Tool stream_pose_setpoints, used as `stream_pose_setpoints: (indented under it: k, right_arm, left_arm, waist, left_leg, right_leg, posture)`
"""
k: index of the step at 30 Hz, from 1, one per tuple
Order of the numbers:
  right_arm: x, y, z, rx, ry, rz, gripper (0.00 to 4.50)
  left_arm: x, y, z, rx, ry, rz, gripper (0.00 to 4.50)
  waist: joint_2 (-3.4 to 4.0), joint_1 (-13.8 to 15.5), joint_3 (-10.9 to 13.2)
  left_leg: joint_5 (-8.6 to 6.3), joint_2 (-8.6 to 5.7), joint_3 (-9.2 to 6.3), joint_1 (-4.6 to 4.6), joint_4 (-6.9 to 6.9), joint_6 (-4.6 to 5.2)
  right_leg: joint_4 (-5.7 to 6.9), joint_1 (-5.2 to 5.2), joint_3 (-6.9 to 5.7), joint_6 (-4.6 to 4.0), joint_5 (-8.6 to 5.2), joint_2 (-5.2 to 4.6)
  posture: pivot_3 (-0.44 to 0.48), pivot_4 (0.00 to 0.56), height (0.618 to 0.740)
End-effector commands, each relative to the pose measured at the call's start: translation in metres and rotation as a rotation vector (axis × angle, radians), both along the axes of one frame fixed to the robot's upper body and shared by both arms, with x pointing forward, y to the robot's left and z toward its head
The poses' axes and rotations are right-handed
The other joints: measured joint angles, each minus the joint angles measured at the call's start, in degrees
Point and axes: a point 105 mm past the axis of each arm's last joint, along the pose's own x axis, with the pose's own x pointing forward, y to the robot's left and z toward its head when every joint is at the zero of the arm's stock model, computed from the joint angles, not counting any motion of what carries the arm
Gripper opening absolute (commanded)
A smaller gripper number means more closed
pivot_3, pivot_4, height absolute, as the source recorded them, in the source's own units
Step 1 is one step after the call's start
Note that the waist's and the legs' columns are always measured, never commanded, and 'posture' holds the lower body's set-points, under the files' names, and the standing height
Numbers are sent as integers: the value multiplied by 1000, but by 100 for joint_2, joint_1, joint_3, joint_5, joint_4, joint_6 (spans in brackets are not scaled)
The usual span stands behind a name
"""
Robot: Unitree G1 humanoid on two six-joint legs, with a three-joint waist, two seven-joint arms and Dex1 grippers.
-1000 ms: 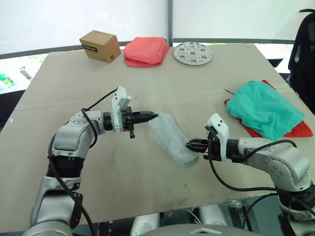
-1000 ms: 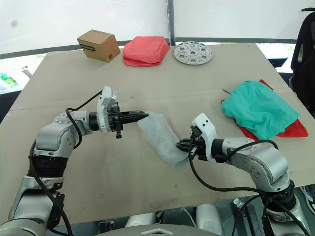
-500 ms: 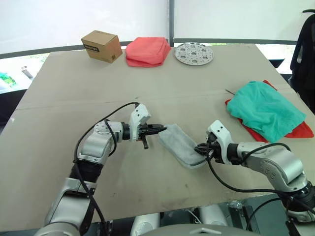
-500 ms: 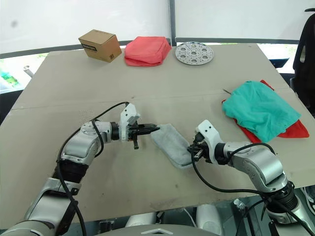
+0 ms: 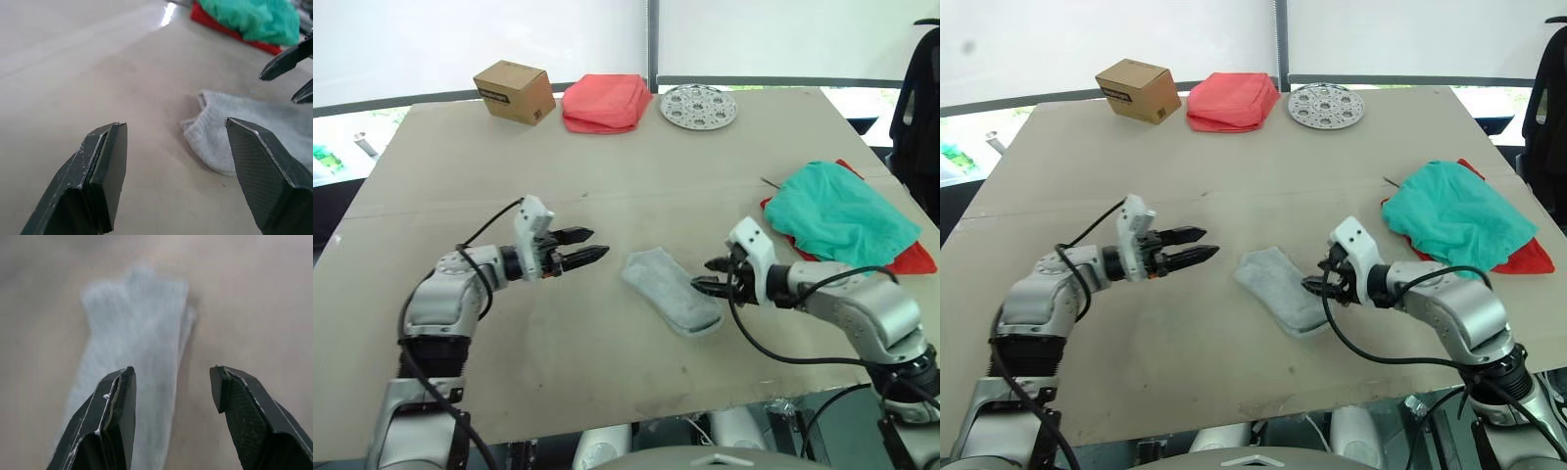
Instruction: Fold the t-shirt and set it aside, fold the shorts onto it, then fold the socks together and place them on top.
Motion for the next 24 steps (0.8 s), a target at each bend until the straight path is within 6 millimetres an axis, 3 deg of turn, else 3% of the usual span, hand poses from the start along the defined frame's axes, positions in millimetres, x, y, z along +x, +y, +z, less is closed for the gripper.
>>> stream_pose_setpoints:
  k: [1, 5, 9, 16, 19, 23, 24]
  right_arm:
    - [-17, 17, 9, 30, -48, 124, 2570]
    - [-41, 23, -13, -79, -57, 265, 2570]
    - [-55, 14, -33, -196, -76, 355, 2570]
    - [-49, -5, -70, -404, -112, 387, 2570]
    - [-36, -7, -67, -468, -208, 433, 1746]
    - [-23, -5, -56, -559, -356, 619, 75]
    - [-20, -3, -54, -580, -386, 676, 75]
  left_arm:
    - [-5, -3, 10, -19, -30, 2, 3464]
    - [-12, -4, 9, -26, -24, 7, 3464]
    - [-19, -2, 3, -10, -10, 2, 3464]
    - [-20, -4, 2, -2, -11, -10, 3464]
    - [-20, -6, 1, 2, -11, -12, 3537]
    - [-19, -6, 0, 7, -16, -3, 3537]
    - [-19, -5, 0, 8, -19, 3, 3537]
  waist:
    - [0, 14, 0]
    - [0, 8, 0]
    - [0, -8, 0]
    - [-5, 0, -3]
    - [-9, -5, -6]
    - [-9, -11, -5]
    - [-8, -10, -5]
  left_leg:
    - [0, -1, -3, -1, -1, 0]
    - [0, -2, -2, -3, 0, 0]
    - [0, -4, 5, 0, 1, 0]
    - [0, -6, 7, 2, 5, 0]
    - [0, -6, 7, 6, 6, 0]
    - [0, -6, 11, 11, 13, 0]
    - [0, -6, 10, 11, 14, -1]
  right_leg:
    - [0, 0, -2, 0, 0, 0]
    - [-1, 1, -2, -1, 0, -2]
    - [-2, -1, 1, -2, -1, -6]
    - [-5, -3, 0, -10, -7, -7]
    - [-5, 0, 0, -11, -7, -6]
    - [-5, 6, 1, -14, -9, -7]
    - [-5, 6, 1, -14, -9, -7]
  posture:
    - [0, 150, 740]
    - [0, 150, 740]
    - [0, 150, 740]
    - [0, 150, 740]
    - [0, 150, 740]
    - [0, 150, 740]
    - [0, 150, 740]
